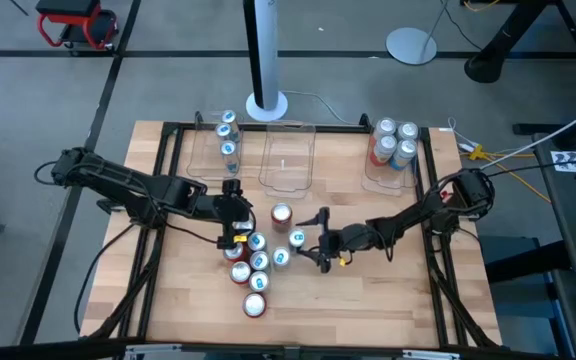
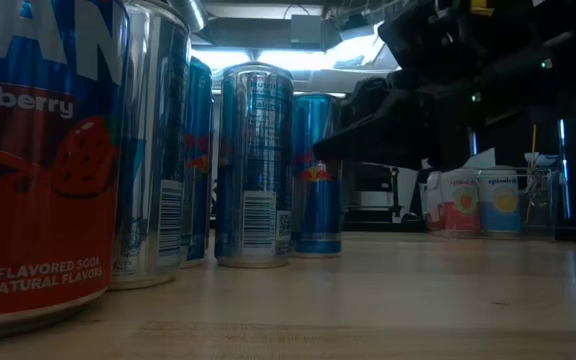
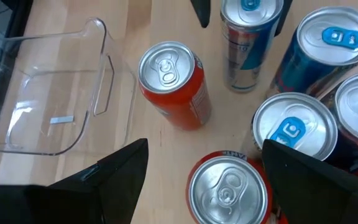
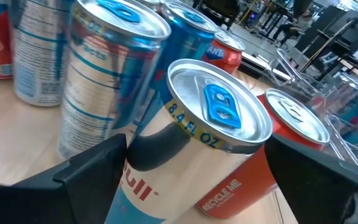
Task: Sort soda cans
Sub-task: Put the blue soda can into the left transparent bin
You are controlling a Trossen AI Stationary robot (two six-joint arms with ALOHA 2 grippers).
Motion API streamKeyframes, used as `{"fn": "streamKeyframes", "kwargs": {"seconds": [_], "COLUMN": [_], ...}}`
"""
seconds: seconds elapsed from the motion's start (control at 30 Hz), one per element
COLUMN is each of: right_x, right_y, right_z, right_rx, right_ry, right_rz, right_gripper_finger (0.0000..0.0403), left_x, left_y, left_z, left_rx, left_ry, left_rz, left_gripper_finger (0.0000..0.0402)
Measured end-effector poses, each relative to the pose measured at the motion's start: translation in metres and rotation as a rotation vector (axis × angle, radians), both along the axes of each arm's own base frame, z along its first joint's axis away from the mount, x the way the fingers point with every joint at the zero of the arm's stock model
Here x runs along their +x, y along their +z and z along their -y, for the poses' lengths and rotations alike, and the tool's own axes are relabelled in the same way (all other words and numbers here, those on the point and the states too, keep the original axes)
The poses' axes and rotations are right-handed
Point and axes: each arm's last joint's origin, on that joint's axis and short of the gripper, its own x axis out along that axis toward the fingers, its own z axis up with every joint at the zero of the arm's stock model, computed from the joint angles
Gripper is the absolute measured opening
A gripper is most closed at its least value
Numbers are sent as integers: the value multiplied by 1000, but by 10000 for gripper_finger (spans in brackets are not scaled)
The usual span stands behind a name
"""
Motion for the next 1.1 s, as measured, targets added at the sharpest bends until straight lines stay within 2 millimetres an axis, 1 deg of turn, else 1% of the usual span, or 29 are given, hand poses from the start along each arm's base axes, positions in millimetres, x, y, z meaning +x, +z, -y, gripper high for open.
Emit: {"fn": "streamKeyframes", "kwargs": {"seconds": [0.17,0.37,0.53,0.67,0.83,1.03,1.1], "right_x": [0,3,4,5,20,23,22], "right_y": [0,0,0,-7,-15,-14,-14], "right_z": [-1,11,12,11,15,16,16], "right_rx": [-17,-32,-32,-35,-30,-55,-62], "right_ry": [37,16,33,41,67,74,76], "right_rz": [-4,-6,1,-10,-13,-6,-11], "right_gripper_finger": [381,381,381,381,381,379,370], "left_x": [0,0,0,0,2,2,2], "left_y": [0,0,0,0,2,1,1], "left_z": [0,0,0,0,1,0,0], "left_rx": [1,4,6,11,14,15,14], "left_ry": [0,-6,-8,-14,-23,-23,-22], "left_rz": [-3,3,2,3,24,17,17], "left_gripper_finger": [304,304,304,304,304,304,304]}}
